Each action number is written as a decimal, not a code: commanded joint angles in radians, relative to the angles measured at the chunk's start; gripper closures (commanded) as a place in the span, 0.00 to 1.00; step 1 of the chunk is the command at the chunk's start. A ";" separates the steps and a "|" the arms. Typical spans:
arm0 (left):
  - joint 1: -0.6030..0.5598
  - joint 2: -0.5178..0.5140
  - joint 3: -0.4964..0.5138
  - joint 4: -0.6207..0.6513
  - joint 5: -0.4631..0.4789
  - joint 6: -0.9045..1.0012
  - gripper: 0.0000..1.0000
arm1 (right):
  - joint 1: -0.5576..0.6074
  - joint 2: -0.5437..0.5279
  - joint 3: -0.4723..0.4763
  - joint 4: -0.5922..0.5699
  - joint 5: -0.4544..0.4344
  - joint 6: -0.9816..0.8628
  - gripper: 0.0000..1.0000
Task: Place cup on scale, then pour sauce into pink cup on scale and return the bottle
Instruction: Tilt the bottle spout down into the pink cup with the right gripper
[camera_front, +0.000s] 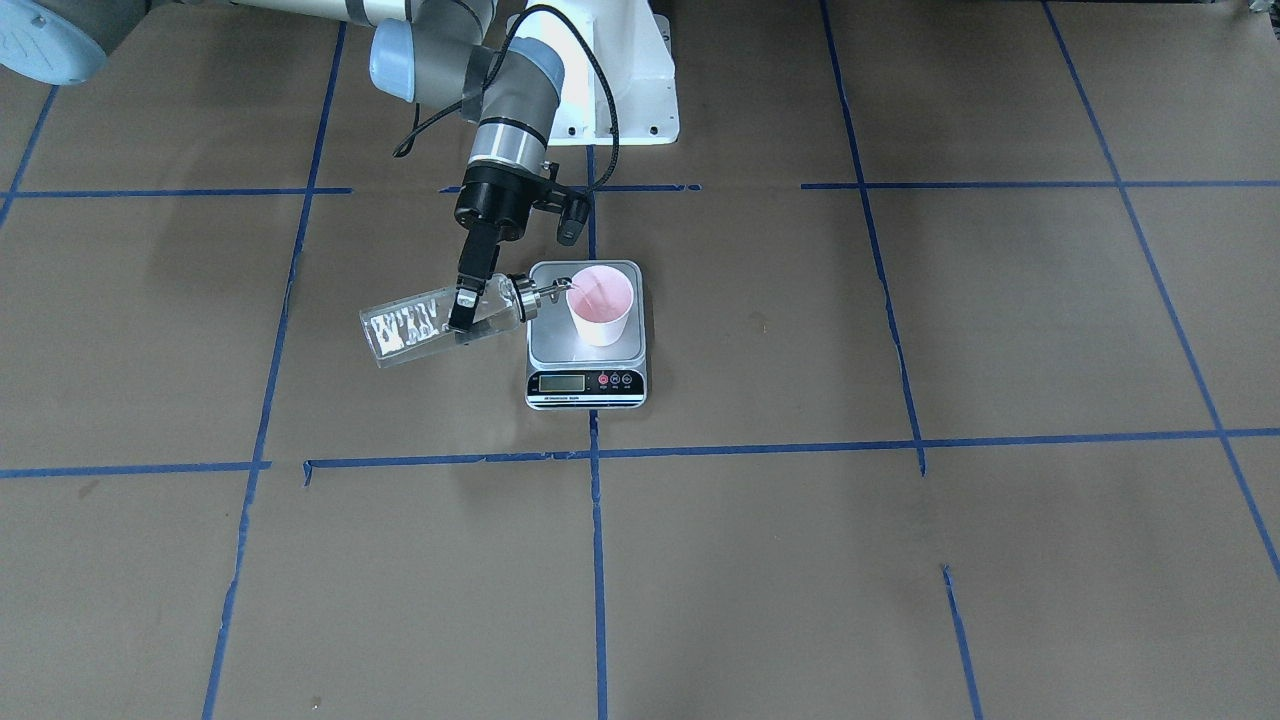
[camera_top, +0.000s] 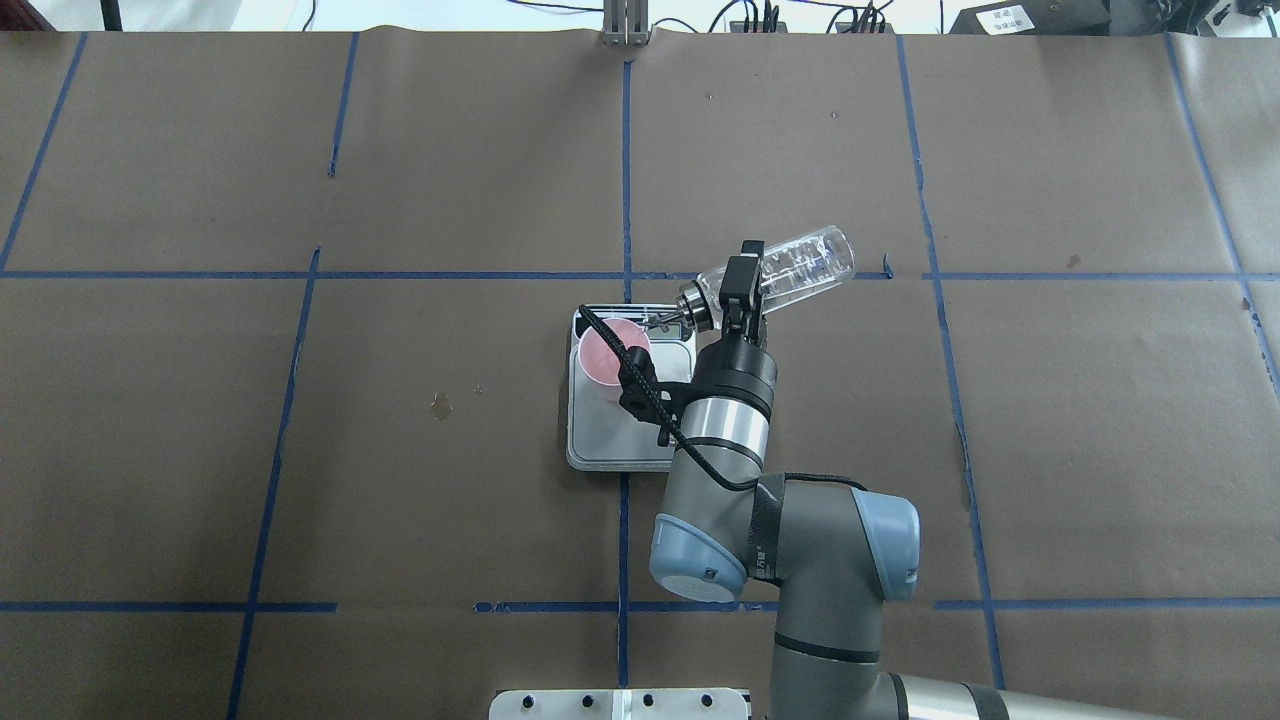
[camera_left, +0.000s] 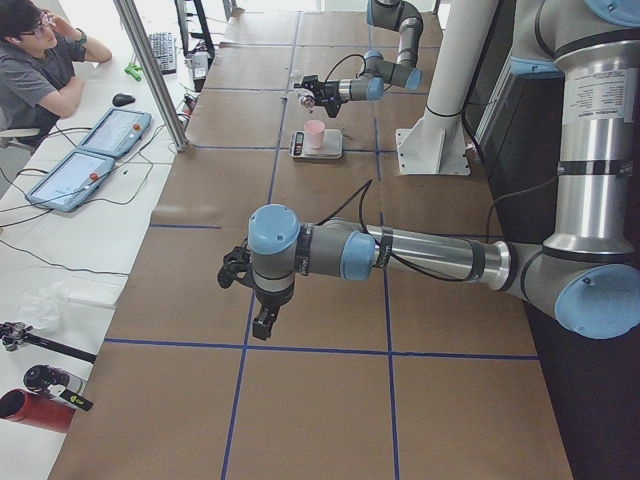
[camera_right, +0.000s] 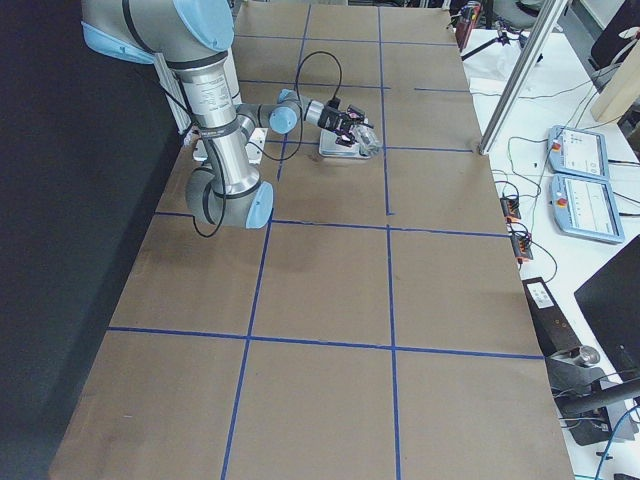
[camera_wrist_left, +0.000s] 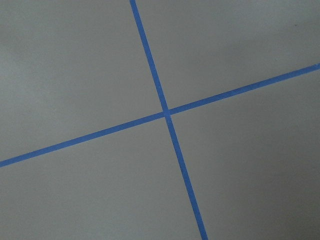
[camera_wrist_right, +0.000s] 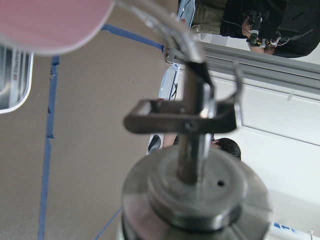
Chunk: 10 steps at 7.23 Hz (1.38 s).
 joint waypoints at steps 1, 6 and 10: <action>0.000 0.000 0.000 -0.001 0.001 0.000 0.00 | 0.000 -0.001 0.001 0.000 0.000 0.000 1.00; -0.001 0.000 0.000 0.000 0.001 0.000 0.00 | 0.002 0.006 0.005 0.009 0.000 0.017 1.00; -0.001 0.000 0.001 0.000 -0.001 0.000 0.00 | 0.005 -0.008 0.098 0.025 0.065 0.188 1.00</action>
